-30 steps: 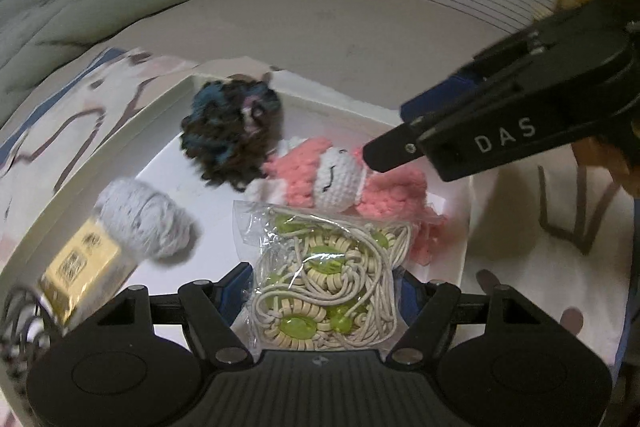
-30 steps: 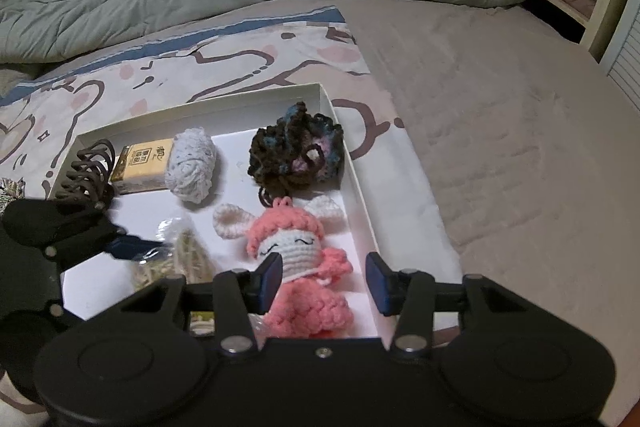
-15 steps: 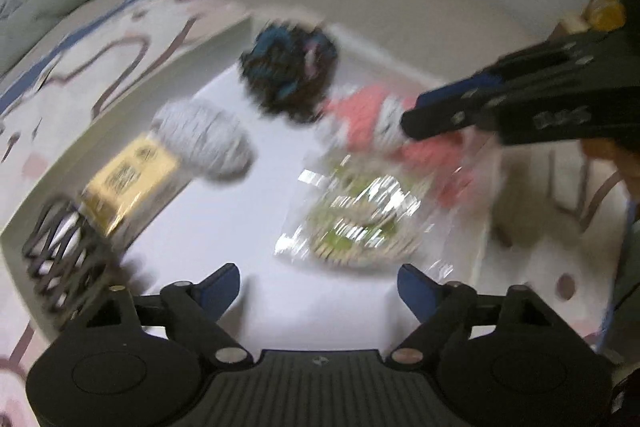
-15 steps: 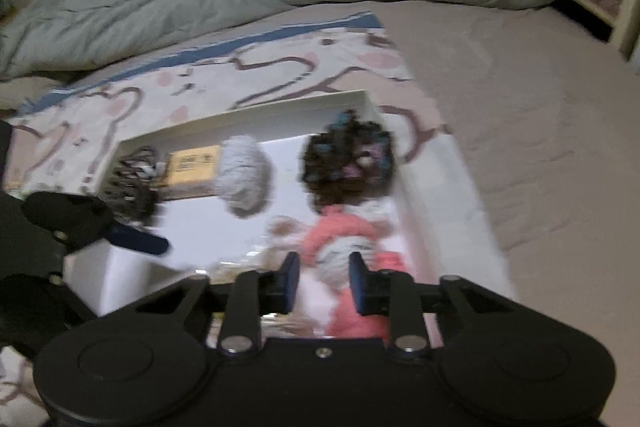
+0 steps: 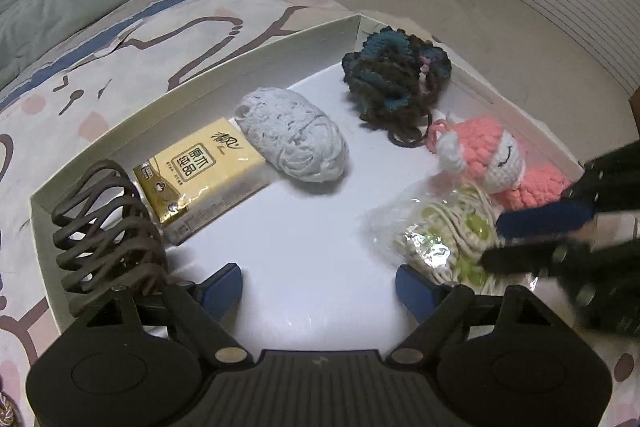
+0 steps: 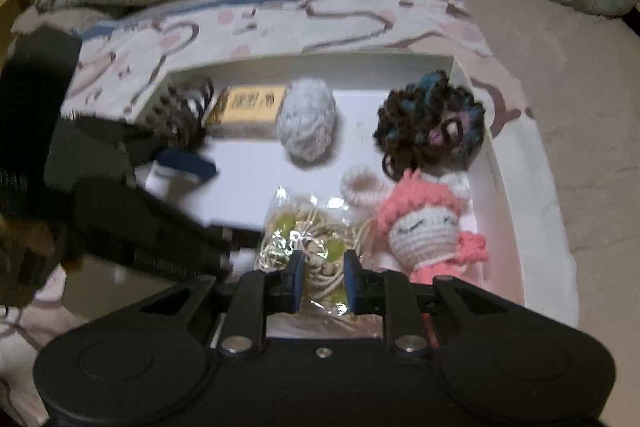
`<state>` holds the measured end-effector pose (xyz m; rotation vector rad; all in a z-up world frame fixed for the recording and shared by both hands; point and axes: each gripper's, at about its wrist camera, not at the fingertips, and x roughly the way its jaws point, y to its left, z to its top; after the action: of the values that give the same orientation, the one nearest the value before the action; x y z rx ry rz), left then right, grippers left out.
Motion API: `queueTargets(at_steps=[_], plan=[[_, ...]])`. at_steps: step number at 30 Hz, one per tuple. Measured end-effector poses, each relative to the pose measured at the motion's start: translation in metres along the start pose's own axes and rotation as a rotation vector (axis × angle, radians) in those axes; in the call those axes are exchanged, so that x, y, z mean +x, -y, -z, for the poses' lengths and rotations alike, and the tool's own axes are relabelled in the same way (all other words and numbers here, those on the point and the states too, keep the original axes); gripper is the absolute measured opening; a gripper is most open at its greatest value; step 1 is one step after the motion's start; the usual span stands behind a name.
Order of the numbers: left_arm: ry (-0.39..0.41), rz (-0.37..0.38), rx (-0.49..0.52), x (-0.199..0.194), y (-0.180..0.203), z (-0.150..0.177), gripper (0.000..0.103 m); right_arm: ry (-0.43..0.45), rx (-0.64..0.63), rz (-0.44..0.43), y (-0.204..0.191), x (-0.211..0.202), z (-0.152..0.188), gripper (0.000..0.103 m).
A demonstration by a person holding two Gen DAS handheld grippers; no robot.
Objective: Organize objects
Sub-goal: 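Open both tools to drop the bagged hair ties and bunny into the box, then withdraw both tools from the box toward the floral pouch and keychain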
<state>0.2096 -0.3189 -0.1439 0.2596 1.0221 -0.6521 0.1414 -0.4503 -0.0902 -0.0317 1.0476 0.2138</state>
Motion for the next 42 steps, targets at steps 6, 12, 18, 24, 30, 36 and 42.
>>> queueTargets(at_steps=[6, 12, 18, 24, 30, 36, 42], plan=[[-0.006, 0.011, 0.017, -0.002, 0.003, 0.001, 0.082, -0.036, -0.049, 0.031, -0.008, 0.012, 0.002, 0.022], [0.0, 0.039, -0.008, -0.013, 0.004, 0.005, 0.082, -0.01, 0.023, 0.002, 0.0, 0.001, 0.002, 0.022], [0.03, 0.039, -0.011, -0.042, 0.007, 0.004, 0.082, 0.063, 0.108, 0.023, 0.007, -0.024, 0.002, 0.024], [0.063, 0.041, -0.021, -0.08, 0.008, 0.009, 0.082, 0.124, 0.146, 0.038, 0.005, -0.051, -0.002, 0.028], [0.1, 0.018, -0.04, -0.12, 0.003, 0.018, 0.082, 0.163, 0.154, 0.072, -0.004, -0.072, -0.006, 0.033], [0.142, 0.007, -0.073, -0.155, -0.005, 0.025, 0.083, 0.212, 0.179, 0.1, -0.015, -0.097, -0.002, 0.036], [0.186, -0.003, -0.097, -0.182, -0.009, 0.035, 0.083, 0.265, 0.198, 0.131, -0.026, -0.121, 0.008, 0.043]])
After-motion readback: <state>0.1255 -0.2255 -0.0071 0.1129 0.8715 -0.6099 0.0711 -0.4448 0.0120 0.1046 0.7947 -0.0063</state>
